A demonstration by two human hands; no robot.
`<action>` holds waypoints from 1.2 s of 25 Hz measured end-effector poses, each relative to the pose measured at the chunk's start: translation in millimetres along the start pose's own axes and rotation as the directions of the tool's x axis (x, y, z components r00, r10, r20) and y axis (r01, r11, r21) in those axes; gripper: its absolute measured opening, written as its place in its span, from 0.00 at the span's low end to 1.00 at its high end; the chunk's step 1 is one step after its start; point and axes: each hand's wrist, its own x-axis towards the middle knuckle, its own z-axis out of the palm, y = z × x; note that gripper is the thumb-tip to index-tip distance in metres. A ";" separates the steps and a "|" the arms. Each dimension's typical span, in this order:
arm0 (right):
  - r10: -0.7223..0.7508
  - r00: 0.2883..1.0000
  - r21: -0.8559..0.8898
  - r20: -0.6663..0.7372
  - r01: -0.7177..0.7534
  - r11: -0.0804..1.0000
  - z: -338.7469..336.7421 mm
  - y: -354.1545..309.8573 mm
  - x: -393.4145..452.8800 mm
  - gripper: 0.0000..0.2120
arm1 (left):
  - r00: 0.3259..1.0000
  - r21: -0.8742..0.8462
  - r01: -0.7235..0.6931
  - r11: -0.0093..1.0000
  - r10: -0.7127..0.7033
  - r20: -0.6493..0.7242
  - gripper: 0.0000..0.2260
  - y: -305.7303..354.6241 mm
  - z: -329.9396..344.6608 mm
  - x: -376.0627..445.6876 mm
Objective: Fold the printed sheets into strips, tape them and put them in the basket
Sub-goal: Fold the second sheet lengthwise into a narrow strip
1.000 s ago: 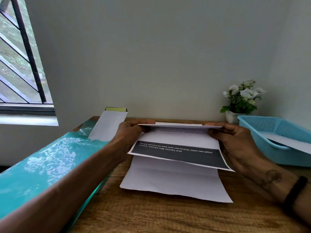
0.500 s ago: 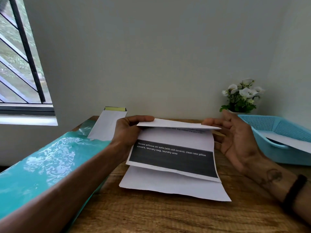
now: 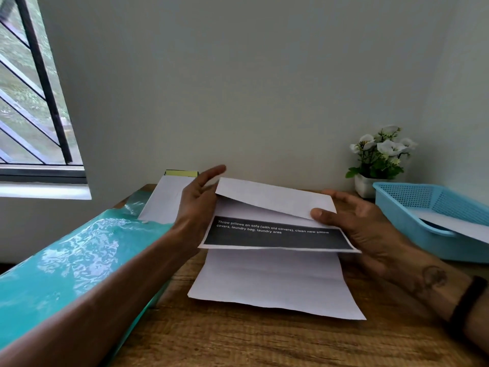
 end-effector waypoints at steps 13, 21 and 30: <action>-0.157 0.976 -0.148 -0.153 0.135 0.980 -6.3 4.5 7.2 0.16 | 0.950 -0.049 0.295 0.954 -0.287 0.124 0.06 -0.7 0.4 -4.4; -0.189 0.970 -0.196 -0.155 0.157 0.968 -0.2 2.0 -0.6 0.11 | 0.862 -0.379 0.506 0.775 -0.470 0.190 0.20 2.3 -8.4 0.9; -0.368 0.929 -0.382 0.036 0.353 0.854 6.5 5.9 -5.1 0.24 | 0.852 -0.474 0.522 0.709 -0.451 0.264 0.12 5.7 5.7 -7.6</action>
